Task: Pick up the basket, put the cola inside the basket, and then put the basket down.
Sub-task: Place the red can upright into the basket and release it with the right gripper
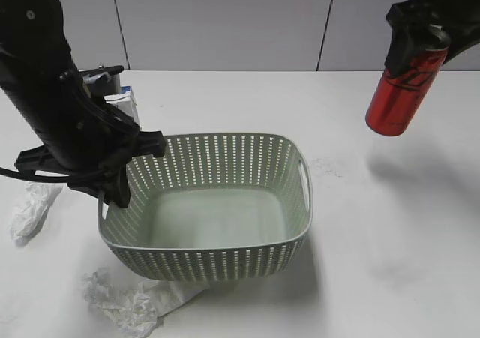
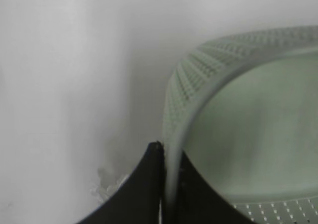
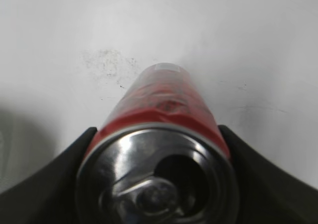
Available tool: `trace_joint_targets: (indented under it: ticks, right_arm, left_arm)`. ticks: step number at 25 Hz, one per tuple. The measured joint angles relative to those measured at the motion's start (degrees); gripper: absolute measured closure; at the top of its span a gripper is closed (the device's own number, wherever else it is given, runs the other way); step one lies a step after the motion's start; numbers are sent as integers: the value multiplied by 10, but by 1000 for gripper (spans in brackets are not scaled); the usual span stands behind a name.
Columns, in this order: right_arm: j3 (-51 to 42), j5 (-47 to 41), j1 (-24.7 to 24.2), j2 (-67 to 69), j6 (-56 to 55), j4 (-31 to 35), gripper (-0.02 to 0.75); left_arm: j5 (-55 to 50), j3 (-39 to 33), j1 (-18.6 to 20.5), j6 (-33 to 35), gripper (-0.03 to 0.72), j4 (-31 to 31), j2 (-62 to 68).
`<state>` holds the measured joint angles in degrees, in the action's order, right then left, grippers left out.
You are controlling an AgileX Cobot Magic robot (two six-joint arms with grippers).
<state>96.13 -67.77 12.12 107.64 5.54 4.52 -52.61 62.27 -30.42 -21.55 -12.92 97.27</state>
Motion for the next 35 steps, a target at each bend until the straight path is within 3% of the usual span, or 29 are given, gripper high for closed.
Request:
trace_joint_targets:
  ticks: [8, 17, 24, 27, 35]
  right_arm:
    - [-14, -8, 35, -125, 0, 7, 239]
    - [-33, -13, 175, -228, 0, 42, 239]
    - [-33, -13, 284, -193, 0, 55, 239]
    - [-33, -12, 319, -145, 0, 31, 239]
    - [-33, -10, 335, -24, 0, 13, 239]
  left_arm:
    - [0, 0, 0, 0, 692, 1, 0]
    - [0, 0, 0, 0, 692, 1, 0]
    - [0, 0, 0, 0, 692, 1, 0]
    - [0, 0, 0, 0, 692, 2, 0]
    - [0, 0, 0, 0, 692, 2, 0]
